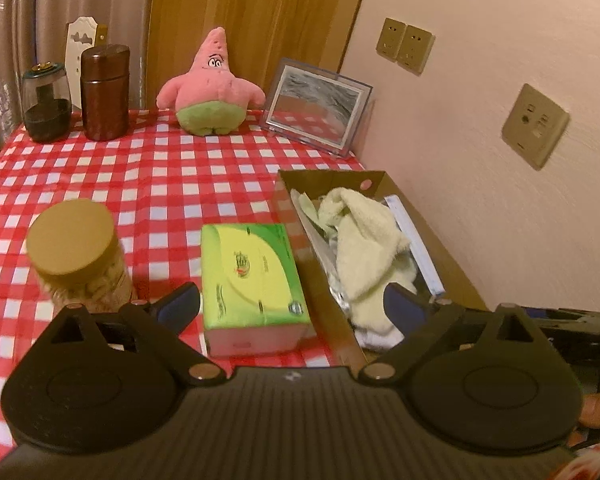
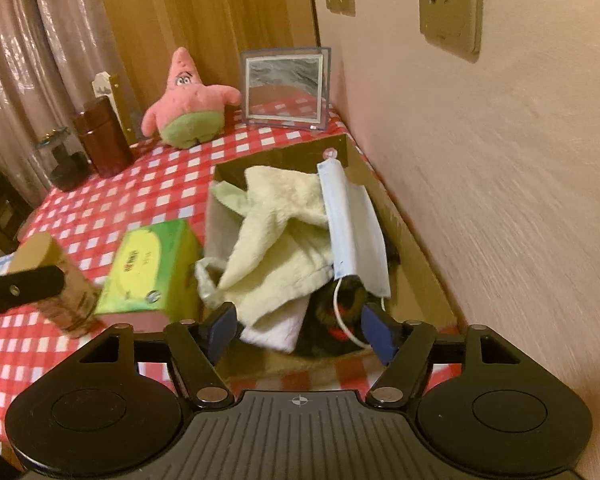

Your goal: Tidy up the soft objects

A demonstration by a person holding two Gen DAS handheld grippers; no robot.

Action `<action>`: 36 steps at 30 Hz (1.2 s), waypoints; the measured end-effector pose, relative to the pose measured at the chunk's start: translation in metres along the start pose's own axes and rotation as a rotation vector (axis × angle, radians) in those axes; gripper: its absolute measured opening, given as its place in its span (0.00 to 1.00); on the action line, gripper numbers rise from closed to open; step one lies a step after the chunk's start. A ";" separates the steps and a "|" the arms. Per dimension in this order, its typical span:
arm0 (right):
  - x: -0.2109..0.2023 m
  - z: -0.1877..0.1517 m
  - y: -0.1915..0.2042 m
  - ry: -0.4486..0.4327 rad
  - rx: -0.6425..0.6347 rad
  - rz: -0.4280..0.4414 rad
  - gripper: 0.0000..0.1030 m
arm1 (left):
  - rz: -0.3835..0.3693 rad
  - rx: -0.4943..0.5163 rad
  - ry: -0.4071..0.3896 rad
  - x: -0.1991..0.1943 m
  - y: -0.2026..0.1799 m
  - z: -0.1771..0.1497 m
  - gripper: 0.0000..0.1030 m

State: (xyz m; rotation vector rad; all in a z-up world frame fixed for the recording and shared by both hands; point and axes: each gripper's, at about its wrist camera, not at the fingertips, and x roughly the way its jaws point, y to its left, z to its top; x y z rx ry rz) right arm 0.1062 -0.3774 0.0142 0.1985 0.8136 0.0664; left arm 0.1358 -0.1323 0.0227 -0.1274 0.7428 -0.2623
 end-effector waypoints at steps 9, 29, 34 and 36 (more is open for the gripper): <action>-0.060 -0.014 0.025 -0.053 0.010 -0.021 0.81 | -0.008 0.016 -0.004 -0.052 0.005 -0.023 0.94; -0.110 -0.056 0.019 -0.084 -0.007 -0.039 0.82 | 0.047 0.014 -0.044 -0.096 -0.015 -0.059 0.94; -0.120 -0.066 0.011 -0.095 0.008 -0.050 0.82 | 0.044 0.004 -0.013 -0.101 -0.024 -0.066 0.94; -0.124 -0.070 0.009 -0.100 0.014 -0.047 0.82 | 0.046 0.022 -0.002 -0.102 -0.029 -0.069 0.94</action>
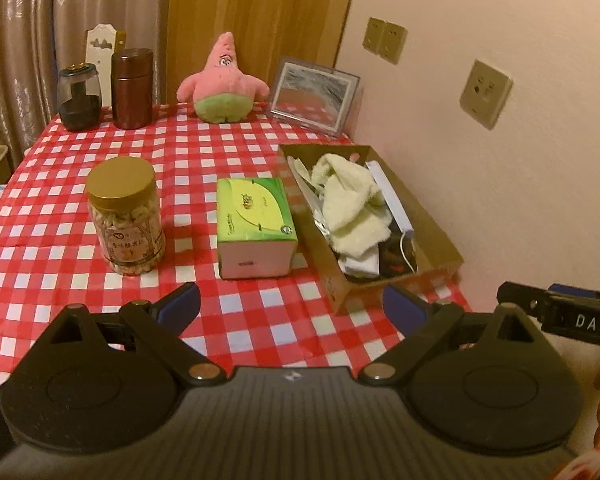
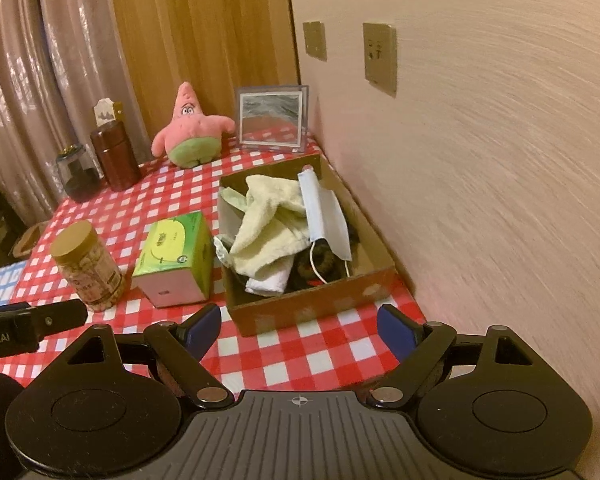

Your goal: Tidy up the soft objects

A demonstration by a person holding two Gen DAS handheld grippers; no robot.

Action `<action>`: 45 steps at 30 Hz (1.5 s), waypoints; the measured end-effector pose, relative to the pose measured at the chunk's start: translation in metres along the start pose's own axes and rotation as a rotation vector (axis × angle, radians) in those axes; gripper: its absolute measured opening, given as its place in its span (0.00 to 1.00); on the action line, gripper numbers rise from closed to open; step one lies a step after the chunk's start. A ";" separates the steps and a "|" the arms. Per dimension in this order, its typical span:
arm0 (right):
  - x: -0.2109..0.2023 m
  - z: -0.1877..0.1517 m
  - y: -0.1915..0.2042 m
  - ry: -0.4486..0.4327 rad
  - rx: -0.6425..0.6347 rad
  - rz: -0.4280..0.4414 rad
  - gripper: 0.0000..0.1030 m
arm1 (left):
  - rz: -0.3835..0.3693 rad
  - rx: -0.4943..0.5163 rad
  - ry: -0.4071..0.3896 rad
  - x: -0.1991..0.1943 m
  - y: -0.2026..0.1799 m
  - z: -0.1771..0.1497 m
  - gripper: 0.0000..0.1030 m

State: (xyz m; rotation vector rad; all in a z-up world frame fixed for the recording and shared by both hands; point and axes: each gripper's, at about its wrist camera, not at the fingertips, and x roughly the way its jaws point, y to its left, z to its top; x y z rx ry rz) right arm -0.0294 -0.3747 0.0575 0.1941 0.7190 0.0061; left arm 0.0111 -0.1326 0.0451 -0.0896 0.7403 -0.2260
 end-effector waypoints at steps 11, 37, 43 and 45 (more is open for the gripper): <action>-0.022 -0.014 -0.011 0.000 -0.009 -0.022 0.82 | 0.015 0.055 -0.001 -0.016 -0.021 -0.017 0.94; -0.023 -0.019 0.016 0.023 -0.068 0.025 0.82 | 0.060 0.033 0.018 -0.021 -0.015 -0.030 0.94; -0.019 -0.022 0.021 0.029 -0.076 0.025 0.82 | 0.066 0.039 0.013 -0.022 -0.015 -0.032 0.94; -0.019 -0.023 0.022 0.029 -0.075 0.026 0.82 | 0.064 0.035 0.015 -0.022 -0.015 -0.032 0.94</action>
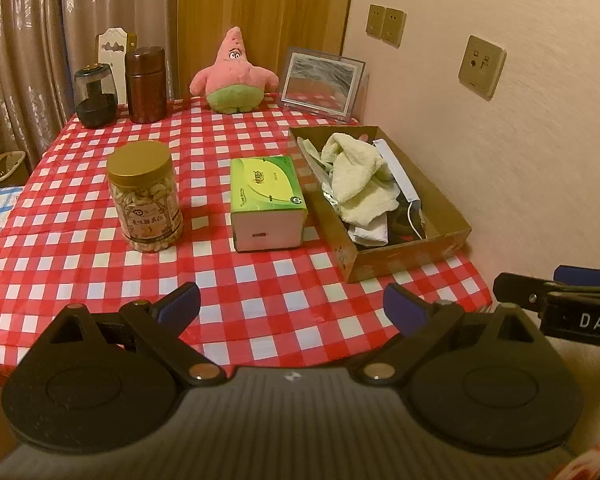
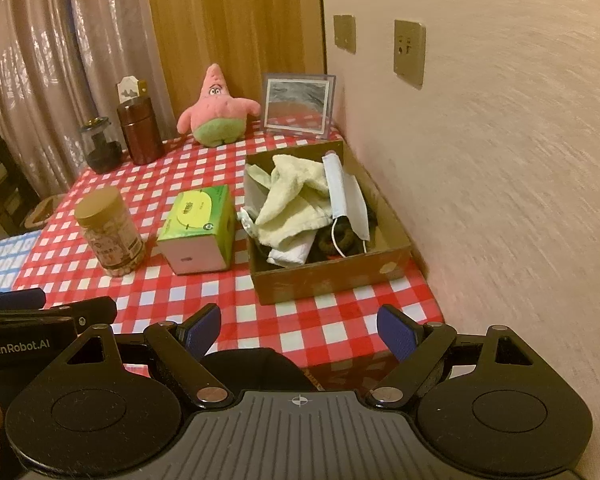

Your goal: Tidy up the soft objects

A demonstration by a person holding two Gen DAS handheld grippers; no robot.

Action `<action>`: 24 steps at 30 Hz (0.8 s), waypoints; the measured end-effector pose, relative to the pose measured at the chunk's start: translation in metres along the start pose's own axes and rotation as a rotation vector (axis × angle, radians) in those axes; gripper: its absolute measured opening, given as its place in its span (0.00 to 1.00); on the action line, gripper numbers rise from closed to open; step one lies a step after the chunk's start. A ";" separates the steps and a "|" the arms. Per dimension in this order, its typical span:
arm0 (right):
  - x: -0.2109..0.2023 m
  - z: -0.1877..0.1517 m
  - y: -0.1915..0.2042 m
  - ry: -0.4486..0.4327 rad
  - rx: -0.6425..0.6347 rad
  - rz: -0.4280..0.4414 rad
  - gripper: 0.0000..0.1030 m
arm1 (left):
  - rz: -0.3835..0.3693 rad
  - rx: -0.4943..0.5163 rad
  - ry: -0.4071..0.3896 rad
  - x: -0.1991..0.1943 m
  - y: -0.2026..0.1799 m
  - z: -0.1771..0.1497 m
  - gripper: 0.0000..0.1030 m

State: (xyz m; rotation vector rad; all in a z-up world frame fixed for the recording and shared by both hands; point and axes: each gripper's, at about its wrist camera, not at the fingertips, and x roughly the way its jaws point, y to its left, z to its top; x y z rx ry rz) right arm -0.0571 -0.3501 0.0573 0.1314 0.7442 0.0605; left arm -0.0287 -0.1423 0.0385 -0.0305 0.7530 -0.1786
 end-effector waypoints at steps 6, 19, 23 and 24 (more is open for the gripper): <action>0.000 0.000 0.000 -0.002 0.000 -0.001 0.82 | -0.010 0.000 0.001 -0.001 0.001 0.000 0.94; -0.001 0.000 0.003 -0.005 0.001 -0.001 0.82 | -0.008 0.004 -0.004 -0.002 0.002 0.001 0.94; -0.001 0.000 0.003 -0.004 0.001 -0.001 0.82 | -0.008 0.002 -0.003 -0.002 0.002 0.001 0.94; -0.001 0.000 0.003 -0.003 0.001 -0.002 0.82 | -0.008 0.005 -0.004 -0.002 0.002 0.001 0.94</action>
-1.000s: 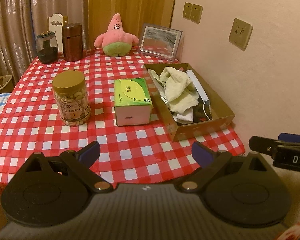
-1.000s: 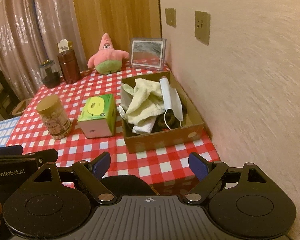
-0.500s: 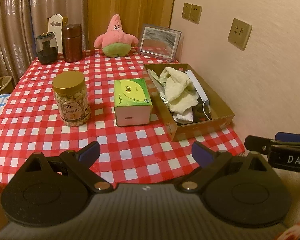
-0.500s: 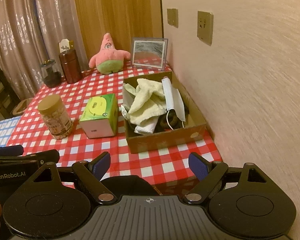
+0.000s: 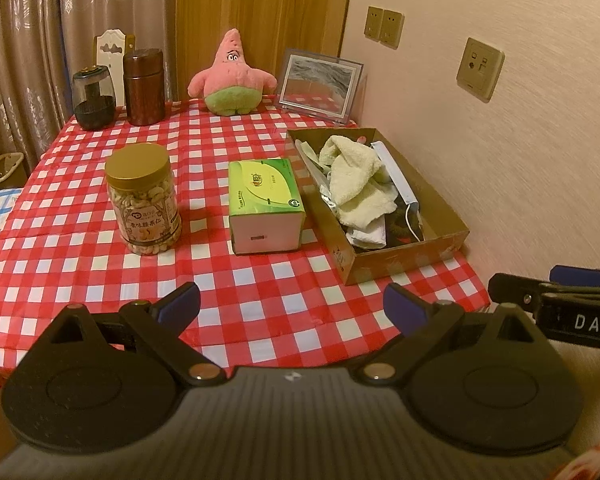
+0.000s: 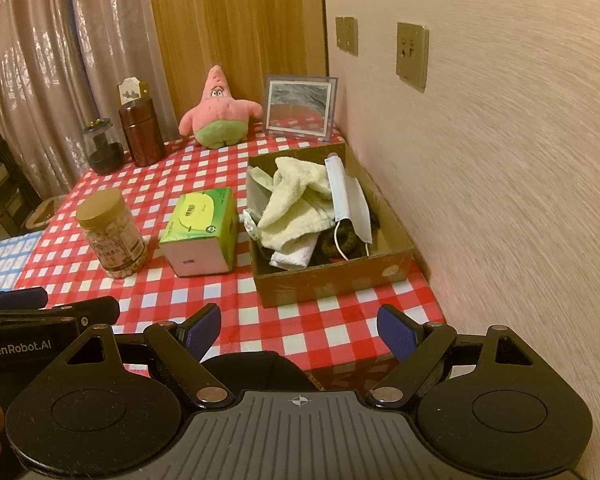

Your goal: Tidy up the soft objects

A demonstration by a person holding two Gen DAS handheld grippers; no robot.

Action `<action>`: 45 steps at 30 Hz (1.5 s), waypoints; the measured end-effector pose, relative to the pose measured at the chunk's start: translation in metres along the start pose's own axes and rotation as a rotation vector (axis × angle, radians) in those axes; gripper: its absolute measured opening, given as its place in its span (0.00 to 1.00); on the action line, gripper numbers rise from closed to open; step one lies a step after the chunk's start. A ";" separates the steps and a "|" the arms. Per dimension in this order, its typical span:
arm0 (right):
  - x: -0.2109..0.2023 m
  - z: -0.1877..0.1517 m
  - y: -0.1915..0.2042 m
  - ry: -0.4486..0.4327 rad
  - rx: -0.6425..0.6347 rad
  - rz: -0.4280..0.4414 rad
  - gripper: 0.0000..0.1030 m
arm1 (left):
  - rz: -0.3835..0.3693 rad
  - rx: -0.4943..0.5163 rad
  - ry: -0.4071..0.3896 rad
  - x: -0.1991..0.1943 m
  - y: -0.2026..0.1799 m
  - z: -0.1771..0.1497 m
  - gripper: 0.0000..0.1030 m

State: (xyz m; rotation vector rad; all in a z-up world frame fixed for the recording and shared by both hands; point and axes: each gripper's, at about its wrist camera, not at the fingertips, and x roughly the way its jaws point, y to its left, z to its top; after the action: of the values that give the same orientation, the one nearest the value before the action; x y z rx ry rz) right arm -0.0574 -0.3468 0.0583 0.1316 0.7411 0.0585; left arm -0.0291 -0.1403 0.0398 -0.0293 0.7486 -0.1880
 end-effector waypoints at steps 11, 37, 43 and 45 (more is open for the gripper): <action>0.001 0.000 0.002 0.000 0.001 -0.003 0.82 | -0.003 0.004 0.001 0.001 -0.001 0.002 0.94; 0.001 0.000 -0.001 0.000 0.001 0.000 0.82 | -0.002 0.007 0.001 0.002 -0.003 0.003 0.94; 0.001 0.000 -0.001 0.001 0.002 0.000 0.82 | -0.004 0.007 0.002 0.002 -0.003 0.002 0.94; 0.001 0.000 -0.002 0.000 0.002 0.001 0.82 | -0.005 0.008 0.002 0.002 -0.003 0.002 0.94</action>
State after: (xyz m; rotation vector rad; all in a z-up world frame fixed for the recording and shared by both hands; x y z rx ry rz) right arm -0.0563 -0.3485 0.0571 0.1340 0.7413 0.0583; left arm -0.0266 -0.1439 0.0407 -0.0233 0.7495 -0.1956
